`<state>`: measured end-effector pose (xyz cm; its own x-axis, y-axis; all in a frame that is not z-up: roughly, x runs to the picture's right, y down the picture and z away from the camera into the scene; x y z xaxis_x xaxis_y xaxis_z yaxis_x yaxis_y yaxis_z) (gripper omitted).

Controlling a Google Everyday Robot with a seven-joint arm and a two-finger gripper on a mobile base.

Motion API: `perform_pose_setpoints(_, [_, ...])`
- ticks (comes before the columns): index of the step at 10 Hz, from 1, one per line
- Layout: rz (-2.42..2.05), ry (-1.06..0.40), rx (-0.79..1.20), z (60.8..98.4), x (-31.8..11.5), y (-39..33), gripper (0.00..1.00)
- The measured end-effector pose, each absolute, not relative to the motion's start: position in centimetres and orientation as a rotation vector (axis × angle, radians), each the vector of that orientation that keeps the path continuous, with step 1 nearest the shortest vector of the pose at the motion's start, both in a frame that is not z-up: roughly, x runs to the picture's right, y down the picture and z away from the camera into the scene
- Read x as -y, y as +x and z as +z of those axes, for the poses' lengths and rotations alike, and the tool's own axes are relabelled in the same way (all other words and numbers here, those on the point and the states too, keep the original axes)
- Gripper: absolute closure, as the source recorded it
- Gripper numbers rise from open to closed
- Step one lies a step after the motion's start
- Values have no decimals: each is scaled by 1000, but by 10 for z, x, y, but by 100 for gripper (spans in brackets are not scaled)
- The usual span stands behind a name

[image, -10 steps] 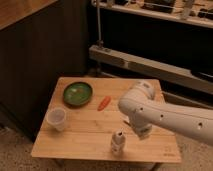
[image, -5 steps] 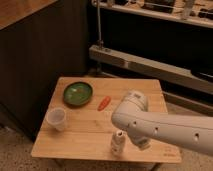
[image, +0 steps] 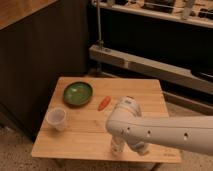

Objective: Knock the bottle over

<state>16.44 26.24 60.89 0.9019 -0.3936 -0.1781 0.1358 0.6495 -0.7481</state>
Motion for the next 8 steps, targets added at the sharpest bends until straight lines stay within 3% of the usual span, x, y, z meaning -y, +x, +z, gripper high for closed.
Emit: perform_pose_setpoints(8, [-272, -826, -400, 618, -277, 169, 80])
